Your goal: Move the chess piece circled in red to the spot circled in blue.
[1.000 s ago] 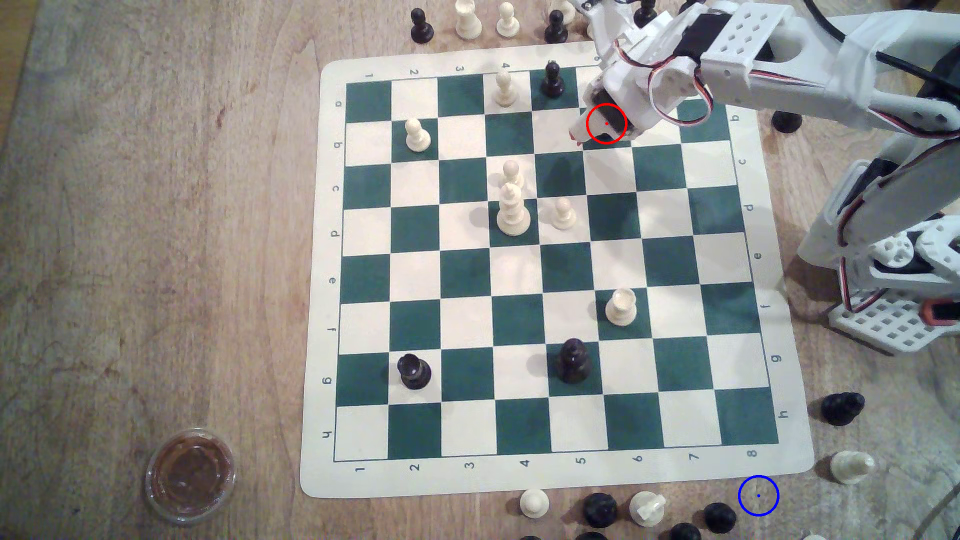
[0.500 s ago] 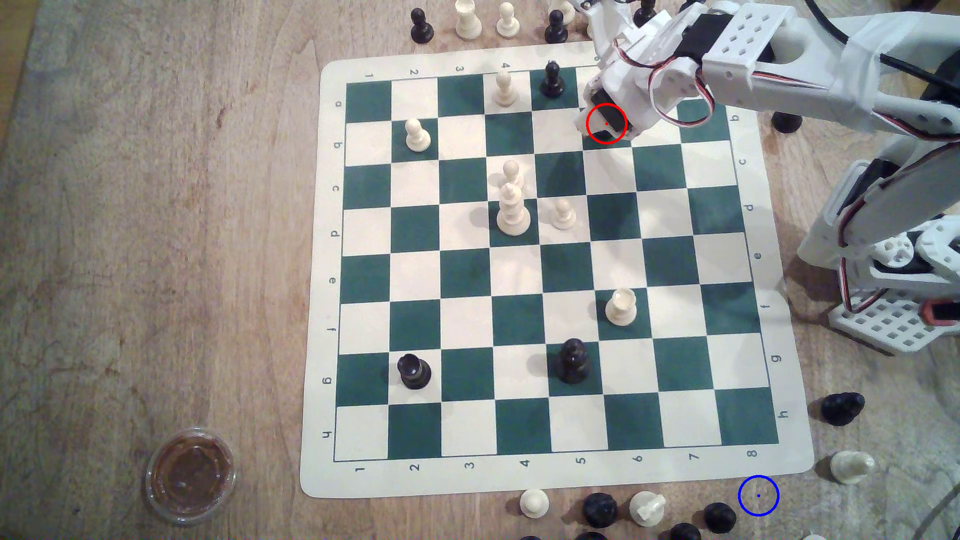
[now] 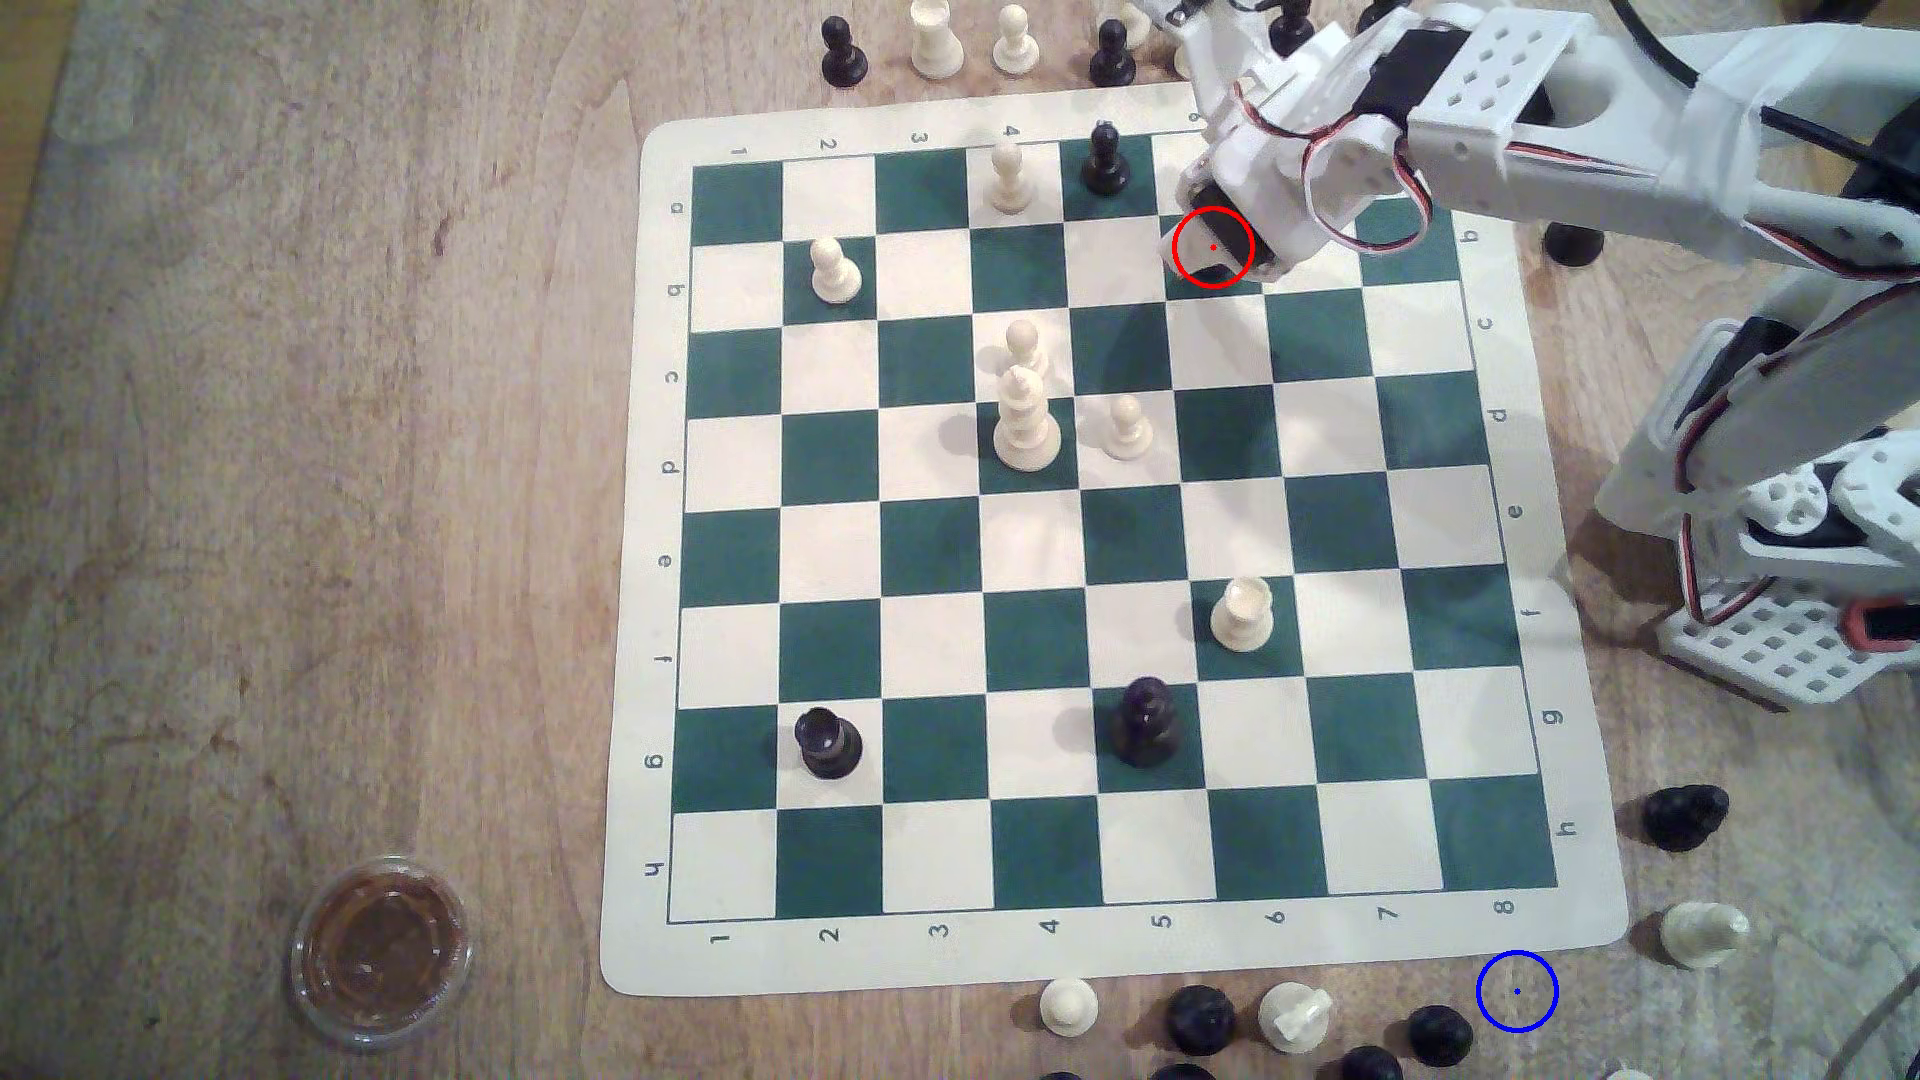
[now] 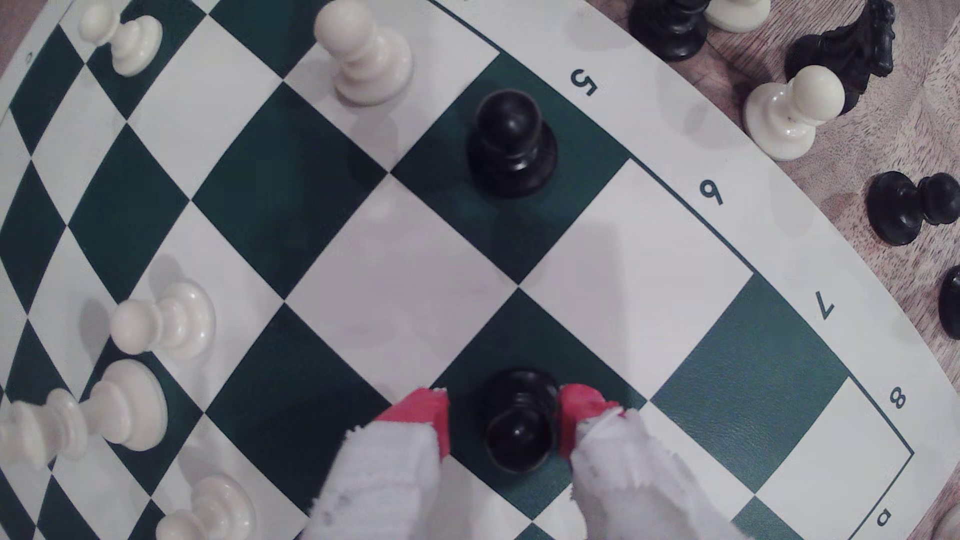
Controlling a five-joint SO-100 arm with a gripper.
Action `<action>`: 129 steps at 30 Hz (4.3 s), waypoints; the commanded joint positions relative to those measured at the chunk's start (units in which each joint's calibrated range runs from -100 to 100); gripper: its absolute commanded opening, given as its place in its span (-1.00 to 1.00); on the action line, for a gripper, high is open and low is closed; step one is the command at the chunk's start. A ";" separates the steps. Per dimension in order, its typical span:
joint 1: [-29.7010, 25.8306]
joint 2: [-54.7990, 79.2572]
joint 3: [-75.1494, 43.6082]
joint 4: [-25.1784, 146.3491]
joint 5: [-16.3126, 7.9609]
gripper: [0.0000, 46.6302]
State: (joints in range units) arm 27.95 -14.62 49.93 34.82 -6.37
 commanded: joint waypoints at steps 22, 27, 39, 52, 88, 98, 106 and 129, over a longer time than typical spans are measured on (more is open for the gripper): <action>-1.79 -13.22 -0.88 8.42 1.37 -0.99; -6.87 -24.34 -4.24 22.02 1.32 -0.99; -30.18 -30.88 -13.67 39.87 -0.39 -0.99; -60.06 -44.46 -20.92 53.96 -3.71 -0.97; -80.94 -19.93 7.28 13.75 -3.66 -0.93; -80.79 -14.58 7.00 9.49 -3.71 -0.89; -79.53 -13.90 7.55 8.83 -3.42 -0.88; -80.86 -24.51 9.09 15.06 -4.93 -0.03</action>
State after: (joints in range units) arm -52.58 -33.56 60.05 47.73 -10.92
